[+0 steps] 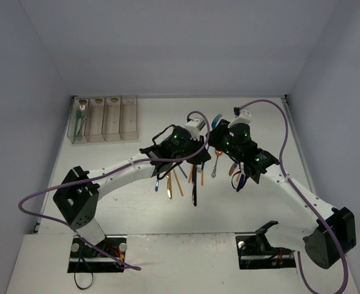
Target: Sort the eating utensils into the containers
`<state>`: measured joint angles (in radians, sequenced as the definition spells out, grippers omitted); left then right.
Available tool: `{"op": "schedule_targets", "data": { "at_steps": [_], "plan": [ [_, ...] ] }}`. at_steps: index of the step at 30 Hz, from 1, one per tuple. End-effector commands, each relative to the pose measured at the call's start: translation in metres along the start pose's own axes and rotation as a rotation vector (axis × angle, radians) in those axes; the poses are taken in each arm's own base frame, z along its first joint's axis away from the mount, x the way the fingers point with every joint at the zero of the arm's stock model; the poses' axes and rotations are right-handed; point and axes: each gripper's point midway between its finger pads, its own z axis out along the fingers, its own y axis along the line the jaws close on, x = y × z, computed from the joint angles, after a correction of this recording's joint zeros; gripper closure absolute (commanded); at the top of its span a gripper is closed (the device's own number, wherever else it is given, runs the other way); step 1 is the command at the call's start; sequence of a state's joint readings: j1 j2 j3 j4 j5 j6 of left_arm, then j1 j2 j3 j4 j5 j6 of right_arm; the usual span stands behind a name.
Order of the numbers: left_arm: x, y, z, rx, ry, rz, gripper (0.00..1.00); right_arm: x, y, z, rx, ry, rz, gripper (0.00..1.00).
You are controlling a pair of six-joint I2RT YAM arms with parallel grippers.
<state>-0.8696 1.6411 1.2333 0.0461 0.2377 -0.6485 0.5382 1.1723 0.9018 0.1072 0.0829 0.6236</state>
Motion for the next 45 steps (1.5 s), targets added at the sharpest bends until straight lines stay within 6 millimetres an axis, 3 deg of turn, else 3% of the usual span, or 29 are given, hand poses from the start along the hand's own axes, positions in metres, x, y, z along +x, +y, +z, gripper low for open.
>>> {"op": "schedule_targets", "data": {
  "at_steps": [1,5,11,16,23,28,30,33,38,45],
  "plan": [
    [-0.037,-0.014,-0.021,-0.011,-0.099,0.069,1.0,-0.023,0.011,-0.006,-0.038,-0.091,0.001,0.57],
    [-0.043,0.02,-0.038,-0.143,-0.105,0.089,1.0,-0.032,0.009,-0.013,-0.037,-0.12,-0.015,0.43],
    [-0.068,0.093,-0.079,-0.318,-0.13,0.088,1.0,-0.047,-0.019,-0.026,0.035,-0.161,-0.033,0.38],
    [-0.093,0.186,-0.142,-0.567,-0.129,0.128,1.0,-0.051,-0.052,-0.038,0.13,-0.171,-0.074,0.37],
    [-0.121,0.306,-0.233,-0.86,-0.114,0.121,1.0,-0.028,-0.073,-0.042,0.171,-0.123,-0.109,0.37],
    [-0.141,0.373,-0.283,-1.008,-0.113,0.124,1.0,-0.013,-0.079,-0.04,0.166,-0.076,-0.132,0.37],
    [-0.154,0.391,-0.304,-1.041,-0.141,0.103,1.0,-0.008,-0.083,-0.039,0.171,-0.06,-0.143,0.37],
    [-0.16,0.419,-0.312,-1.046,-0.127,0.097,1.0,-0.003,-0.087,-0.037,0.182,-0.044,-0.144,0.37],
    [-0.154,0.466,-0.326,-1.104,-0.054,0.098,1.0,0.007,-0.093,-0.031,0.186,-0.005,-0.135,0.37],
    [-0.143,0.518,-0.325,-1.101,-0.009,0.085,1.0,0.023,-0.099,-0.024,0.187,0.055,-0.111,0.37]
  ]
}}
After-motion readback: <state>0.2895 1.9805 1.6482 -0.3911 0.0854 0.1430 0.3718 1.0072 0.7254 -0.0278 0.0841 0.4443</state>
